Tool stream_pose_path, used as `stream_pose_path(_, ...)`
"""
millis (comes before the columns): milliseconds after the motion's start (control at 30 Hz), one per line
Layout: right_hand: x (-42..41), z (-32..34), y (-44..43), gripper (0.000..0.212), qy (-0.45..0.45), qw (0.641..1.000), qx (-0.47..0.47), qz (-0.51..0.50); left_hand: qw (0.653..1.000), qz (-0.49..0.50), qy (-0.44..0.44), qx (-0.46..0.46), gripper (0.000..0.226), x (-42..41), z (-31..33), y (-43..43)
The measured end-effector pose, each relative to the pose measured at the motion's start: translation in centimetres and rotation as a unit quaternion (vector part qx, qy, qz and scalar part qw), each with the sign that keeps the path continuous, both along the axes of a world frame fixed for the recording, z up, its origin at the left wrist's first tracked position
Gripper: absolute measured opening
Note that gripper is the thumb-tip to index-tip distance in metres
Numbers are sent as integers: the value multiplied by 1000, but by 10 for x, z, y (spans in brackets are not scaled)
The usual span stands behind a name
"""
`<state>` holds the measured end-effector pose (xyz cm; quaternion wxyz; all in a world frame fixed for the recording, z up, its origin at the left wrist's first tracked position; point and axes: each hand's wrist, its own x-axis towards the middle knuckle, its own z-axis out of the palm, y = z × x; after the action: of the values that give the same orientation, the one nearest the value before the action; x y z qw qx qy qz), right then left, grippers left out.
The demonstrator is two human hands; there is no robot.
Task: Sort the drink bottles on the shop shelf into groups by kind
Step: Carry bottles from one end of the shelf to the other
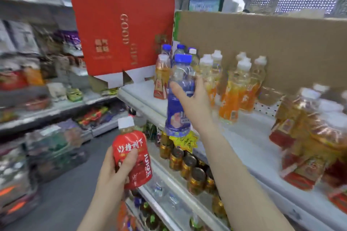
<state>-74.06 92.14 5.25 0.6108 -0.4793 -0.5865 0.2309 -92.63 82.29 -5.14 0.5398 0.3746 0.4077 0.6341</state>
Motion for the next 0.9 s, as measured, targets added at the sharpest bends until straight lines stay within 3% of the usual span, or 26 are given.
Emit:
stream_pose_path(67,-13,-1,47,40,-20,1000,3,-10,1000,17,7,6,97,-7,4,20)
stream_pose_path(200,-25,-16,127,66,10,998,-28,-60,998,64,9,8,96,-22,3,47)
stream_pose_path(533,-21,-29,181,70,28,989,-54,-131,998,50,42,-1,100,-31,0,80)
stream_pose_path(733,-26,-28,131,89,-55,987,-112,-105,998,-8,67,-2,72,-24,3,69)
stream_pose_path(833,-29,-33,55,65,-94,992,-66,-59,995,-41,93,2,61,-15,3,55)
stream_pose_path(900,-31,-36,0,55,-107,990,-83,-24,992,-71,103,10,52,-6,1,45)
